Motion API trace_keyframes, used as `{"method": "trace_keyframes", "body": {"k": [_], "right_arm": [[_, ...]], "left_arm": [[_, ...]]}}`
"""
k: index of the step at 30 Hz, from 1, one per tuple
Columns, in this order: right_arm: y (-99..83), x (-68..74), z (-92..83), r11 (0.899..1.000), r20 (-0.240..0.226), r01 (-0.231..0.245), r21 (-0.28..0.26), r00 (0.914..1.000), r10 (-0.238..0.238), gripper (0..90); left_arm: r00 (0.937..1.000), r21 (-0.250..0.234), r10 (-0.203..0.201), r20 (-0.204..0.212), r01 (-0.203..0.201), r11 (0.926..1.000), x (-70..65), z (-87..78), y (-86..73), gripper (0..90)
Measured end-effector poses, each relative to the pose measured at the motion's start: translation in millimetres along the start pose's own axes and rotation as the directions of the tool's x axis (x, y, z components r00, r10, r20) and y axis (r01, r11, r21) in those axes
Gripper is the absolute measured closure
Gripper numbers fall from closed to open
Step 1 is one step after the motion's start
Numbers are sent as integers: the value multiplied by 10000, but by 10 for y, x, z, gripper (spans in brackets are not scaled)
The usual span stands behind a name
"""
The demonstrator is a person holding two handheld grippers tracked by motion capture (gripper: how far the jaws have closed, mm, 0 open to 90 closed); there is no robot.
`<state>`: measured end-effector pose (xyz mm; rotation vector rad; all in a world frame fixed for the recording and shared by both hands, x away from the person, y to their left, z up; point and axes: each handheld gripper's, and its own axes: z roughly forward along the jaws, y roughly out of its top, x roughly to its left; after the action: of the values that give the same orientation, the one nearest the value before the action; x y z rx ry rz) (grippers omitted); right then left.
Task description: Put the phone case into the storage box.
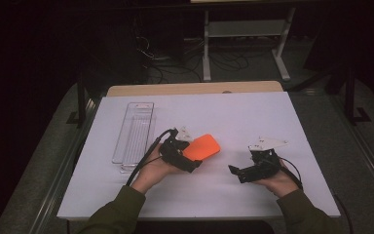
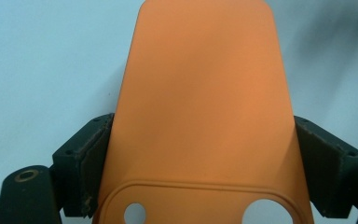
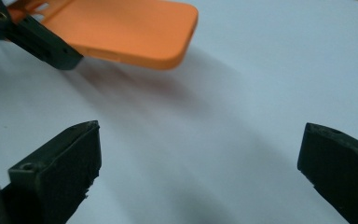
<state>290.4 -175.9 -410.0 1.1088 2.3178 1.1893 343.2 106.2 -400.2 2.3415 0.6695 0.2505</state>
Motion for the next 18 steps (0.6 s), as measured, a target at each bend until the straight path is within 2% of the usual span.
{"method": "trace_keyframes", "body": {"k": [2, 6, 18], "right_arm": [[-23, 7, 11, 10000, 73, -81, -32, 9999, 81, 0], [-12, 34, 58, 9997, 139, 69, -224, 9999, -66, 0], [-20, 69, 78, 9995, 344, 187, -243, 9992, -179, 0]], "left_arm": [[10000, 28, -16, -1, 16, 10000, 18, -9, -3, 145], [9999, -26, -128, 32, 128, 9999, 47, -28, -16, 145], [9991, -102, -390, 167, 391, 9992, 81, -42, -6, 146]]}}
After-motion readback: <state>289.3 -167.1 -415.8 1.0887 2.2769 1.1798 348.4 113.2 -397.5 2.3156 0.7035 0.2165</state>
